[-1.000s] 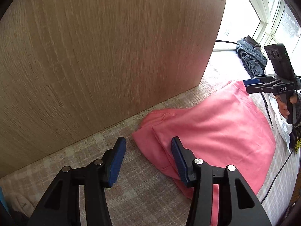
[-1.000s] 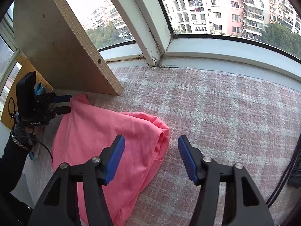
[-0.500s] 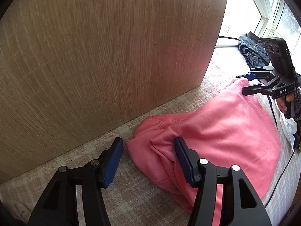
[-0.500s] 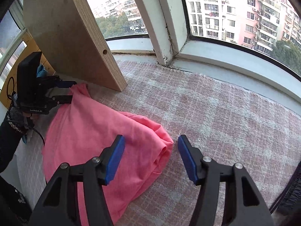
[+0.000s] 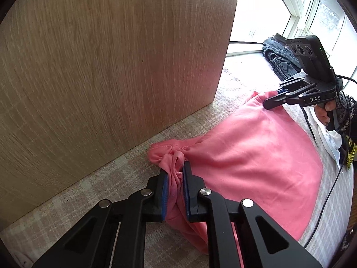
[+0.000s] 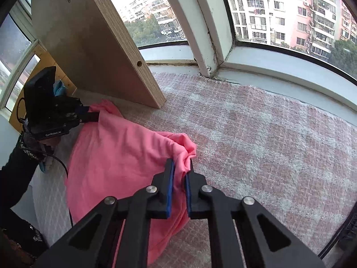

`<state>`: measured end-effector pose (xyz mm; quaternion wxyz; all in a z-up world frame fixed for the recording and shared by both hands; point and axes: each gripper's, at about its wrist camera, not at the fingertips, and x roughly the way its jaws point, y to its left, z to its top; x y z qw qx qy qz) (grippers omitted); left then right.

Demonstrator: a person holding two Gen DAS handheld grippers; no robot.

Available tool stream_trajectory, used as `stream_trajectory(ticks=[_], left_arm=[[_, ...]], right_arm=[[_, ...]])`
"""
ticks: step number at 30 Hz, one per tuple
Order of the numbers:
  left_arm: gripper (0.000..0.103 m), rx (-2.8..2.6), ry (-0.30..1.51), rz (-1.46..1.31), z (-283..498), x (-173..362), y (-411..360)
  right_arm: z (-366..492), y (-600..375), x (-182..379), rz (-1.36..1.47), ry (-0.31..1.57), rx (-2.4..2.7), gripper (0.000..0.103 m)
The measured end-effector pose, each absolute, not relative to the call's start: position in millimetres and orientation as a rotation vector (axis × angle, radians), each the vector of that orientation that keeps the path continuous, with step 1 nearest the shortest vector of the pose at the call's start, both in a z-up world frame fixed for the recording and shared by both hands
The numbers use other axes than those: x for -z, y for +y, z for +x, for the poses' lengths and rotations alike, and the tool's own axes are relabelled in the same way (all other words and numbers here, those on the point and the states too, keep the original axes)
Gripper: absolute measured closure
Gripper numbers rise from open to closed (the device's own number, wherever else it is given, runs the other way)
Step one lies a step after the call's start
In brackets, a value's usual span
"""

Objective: Fold clothes

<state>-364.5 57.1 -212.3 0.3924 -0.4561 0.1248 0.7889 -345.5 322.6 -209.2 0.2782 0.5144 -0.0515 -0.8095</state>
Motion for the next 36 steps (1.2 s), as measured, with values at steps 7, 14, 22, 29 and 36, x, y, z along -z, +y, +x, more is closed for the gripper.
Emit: stream_trajectory(ticks=[7, 14, 22, 29, 36], left_arm=[[0.094, -2.006, 0.269, -1.057, -337.5, 155.8, 25.5], [0.096, -2.012, 0.326, -0.901, -232.7, 75.5, -4.4], [0.096, -1.887, 0.335, -1.03, -95.9, 115.3, -24.6], [0.095, -1.751, 0.335, -1.208, 14.8, 185.6, -27.7], [0.094, -1.722, 0.376, -1.243, 53.0, 171.2, -55.1]], right_arm=[[-298.1, 316.0, 129.1, 1.217, -0.131, 2.246, 0.095], [-176.7, 301.1, 64.3, 1.091, -0.025, 2.34, 0.095], [-9.7, 282.7, 114.1, 1.104, 0.039, 2.402, 0.095], [66.8, 278.8, 194.2, 1.394, 0.225, 2.311, 0.094], [82.7, 289.1, 167.7, 1.37, 0.156, 2.284, 0.092]])
